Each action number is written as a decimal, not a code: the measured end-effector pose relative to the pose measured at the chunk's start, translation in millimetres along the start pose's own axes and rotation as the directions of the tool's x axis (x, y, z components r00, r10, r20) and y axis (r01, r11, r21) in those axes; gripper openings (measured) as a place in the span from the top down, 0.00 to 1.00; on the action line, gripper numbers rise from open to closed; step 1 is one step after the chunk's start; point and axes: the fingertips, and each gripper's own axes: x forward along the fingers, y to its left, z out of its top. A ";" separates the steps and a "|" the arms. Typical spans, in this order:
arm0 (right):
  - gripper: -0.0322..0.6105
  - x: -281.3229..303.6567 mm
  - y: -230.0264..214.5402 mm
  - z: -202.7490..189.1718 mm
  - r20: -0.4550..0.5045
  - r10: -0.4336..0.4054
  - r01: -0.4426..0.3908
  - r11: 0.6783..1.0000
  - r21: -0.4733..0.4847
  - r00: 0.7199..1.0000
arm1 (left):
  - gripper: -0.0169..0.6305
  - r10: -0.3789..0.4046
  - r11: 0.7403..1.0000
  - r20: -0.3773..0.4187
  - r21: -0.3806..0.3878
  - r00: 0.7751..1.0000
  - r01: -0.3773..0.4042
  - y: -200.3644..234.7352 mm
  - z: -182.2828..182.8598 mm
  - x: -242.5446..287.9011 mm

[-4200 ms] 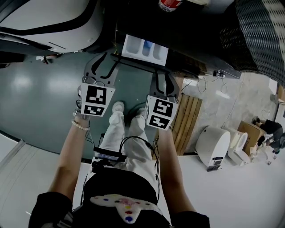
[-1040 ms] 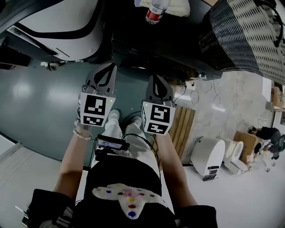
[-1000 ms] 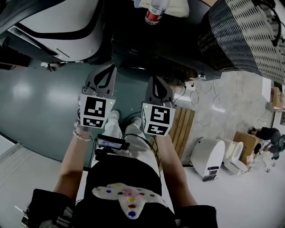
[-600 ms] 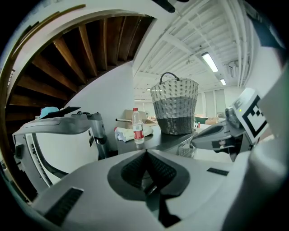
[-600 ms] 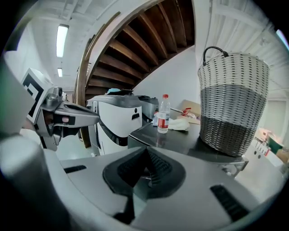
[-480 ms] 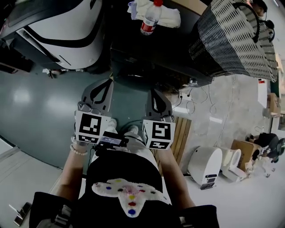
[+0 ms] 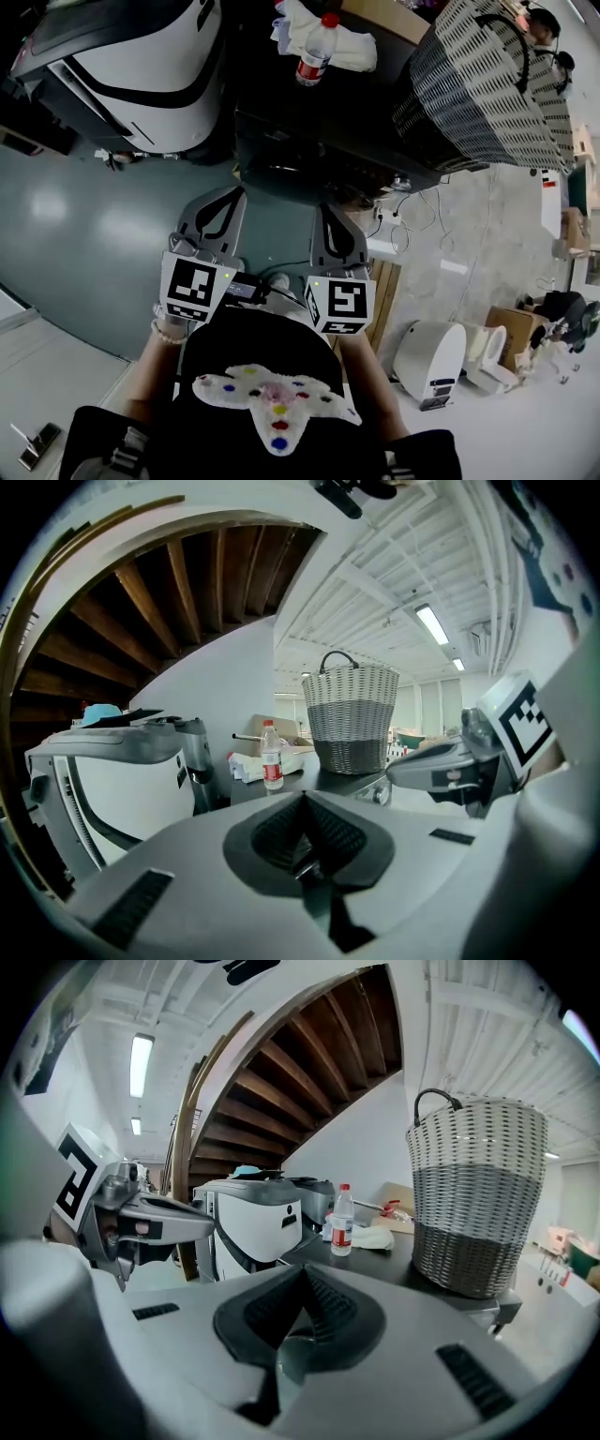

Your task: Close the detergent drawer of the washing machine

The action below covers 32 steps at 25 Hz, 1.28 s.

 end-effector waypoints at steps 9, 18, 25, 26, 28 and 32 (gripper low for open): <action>0.94 -10.1 2.3 4.0 0.007 0.030 -0.030 1.000 -0.003 1.000 | 0.95 0.009 1.000 -0.015 -0.003 1.000 -0.009 -3.1 0.4 -11.3; 0.94 -11.7 5.7 4.1 0.010 0.036 -0.036 0.999 -0.006 0.999 | 0.95 -0.003 1.000 -0.017 0.015 1.000 0.003 -8.2 1.5 -9.4; 0.94 -11.6 8.6 5.3 0.012 0.045 -0.045 0.999 -0.014 0.999 | 0.95 -0.020 1.000 -0.025 0.020 0.999 0.020 -12.7 0.2 -7.7; 0.94 -11.6 9.1 6.0 0.015 0.047 -0.046 0.999 -0.011 0.999 | 0.95 -0.022 1.000 -0.028 0.022 0.999 0.023 -13.2 -0.1 -7.6; 0.94 -11.1 9.6 7.4 0.020 0.048 -0.048 0.999 -0.007 0.999 | 0.95 -0.025 0.999 -0.031 0.023 0.999 0.025 -14.0 -0.7 -7.4; 0.94 -9.9 10.4 9.9 0.025 0.049 -0.049 0.999 -0.010 0.998 | 0.95 -0.027 0.999 -0.034 0.024 0.999 0.028 -14.5 -1.7 -7.2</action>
